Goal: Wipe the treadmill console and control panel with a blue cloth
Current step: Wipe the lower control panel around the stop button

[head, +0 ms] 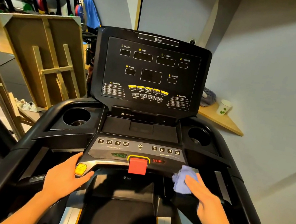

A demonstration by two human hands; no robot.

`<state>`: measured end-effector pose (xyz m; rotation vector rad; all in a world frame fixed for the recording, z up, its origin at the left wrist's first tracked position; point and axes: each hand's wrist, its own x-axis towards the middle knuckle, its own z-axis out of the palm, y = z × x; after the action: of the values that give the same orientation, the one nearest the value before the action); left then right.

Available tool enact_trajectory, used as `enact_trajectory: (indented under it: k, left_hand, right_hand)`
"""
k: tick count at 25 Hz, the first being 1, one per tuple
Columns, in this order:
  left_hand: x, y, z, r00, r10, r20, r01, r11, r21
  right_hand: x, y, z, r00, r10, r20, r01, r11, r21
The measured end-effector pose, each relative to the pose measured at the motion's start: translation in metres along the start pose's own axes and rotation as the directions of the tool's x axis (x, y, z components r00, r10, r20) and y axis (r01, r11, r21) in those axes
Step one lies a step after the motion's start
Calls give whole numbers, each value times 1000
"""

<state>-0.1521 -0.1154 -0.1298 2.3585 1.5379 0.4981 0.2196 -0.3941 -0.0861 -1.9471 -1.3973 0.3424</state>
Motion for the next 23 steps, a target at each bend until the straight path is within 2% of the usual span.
enact_trajectory:
  k: [1,2,4,6,8,10,12,15,17,21,23]
  left_hand:
    - [0,1,-1,1000,-2,3,2,1000,-2]
    - [0,1,-1,1000,-5,6,5,1000,-2]
    - [0,1,-2,1000,-10,10,10,1000,-1]
    - [-1,2,-3,1000,-12,9,12,1000,7]
    - [-1,3,-3,1000,-11,8,11,1000,3]
    - [-1,4,-3,1000,-4,4,4,1000,-3]
    - [-1,4,-3,1000,-7,9,7,1000,-11]
    - [-1,3,-3,1000,-20,12,20,1000,-16]
    - [-1,4,-3,1000,-15,3,15,1000,-11]
    - [-1,2,-2,1000,3,6,-3,1000,-21]
    - [-1,1,-2,1000,2,1,-2,1000,-26]
  right_hand:
    - [15,-13,-2,997,72,-29,-72,997,-25]
    - [35,-20,-2,988,92,-123,-93,996,1]
    - [70,-43,2,953,171,-250,-148,983,110]
    - [97,-63,15,937,210,-280,-162,969,186]
    - [124,-87,34,967,145,-207,-130,988,87]
    - [148,-112,60,998,16,-61,-15,1000,9]
    - [163,-125,86,993,-43,109,43,999,3]
    - [167,-127,115,958,-86,274,104,993,-49]
    - [161,-120,123,947,-131,293,167,981,-98]
    - [141,-110,119,920,-208,331,225,974,-13]
    - [133,-106,121,909,-225,352,249,968,-24]
